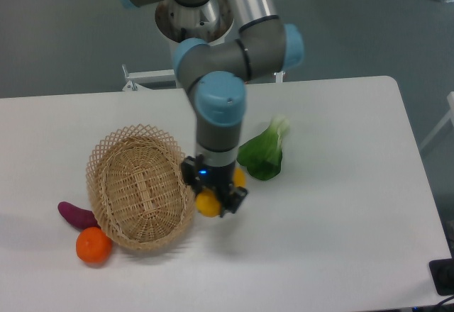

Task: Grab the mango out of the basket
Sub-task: 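Lift the mango out of the basket and carry it away, then carry the held mango past the bok choy and hold it up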

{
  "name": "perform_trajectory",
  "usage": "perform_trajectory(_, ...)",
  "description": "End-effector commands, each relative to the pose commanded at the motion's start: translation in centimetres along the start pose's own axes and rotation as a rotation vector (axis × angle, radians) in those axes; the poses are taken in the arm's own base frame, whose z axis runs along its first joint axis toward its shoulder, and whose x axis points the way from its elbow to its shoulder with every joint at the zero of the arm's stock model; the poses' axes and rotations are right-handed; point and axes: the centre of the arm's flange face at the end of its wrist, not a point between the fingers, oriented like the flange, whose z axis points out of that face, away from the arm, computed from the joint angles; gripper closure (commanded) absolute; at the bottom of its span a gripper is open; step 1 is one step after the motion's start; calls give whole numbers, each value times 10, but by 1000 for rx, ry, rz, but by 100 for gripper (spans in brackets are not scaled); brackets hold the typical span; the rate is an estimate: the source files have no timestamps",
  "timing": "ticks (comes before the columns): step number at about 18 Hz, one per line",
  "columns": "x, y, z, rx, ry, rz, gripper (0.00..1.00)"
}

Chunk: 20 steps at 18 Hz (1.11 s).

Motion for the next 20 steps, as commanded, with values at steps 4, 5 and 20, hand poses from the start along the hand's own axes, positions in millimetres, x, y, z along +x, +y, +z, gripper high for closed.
perform_trajectory(4,-22,17,-9,-40,7,21,77)
perform_trajectory(5,-27,21,-11,-42,8,19,77)
perform_trajectory(20,-107,111,-38,-139,-1,169,73)
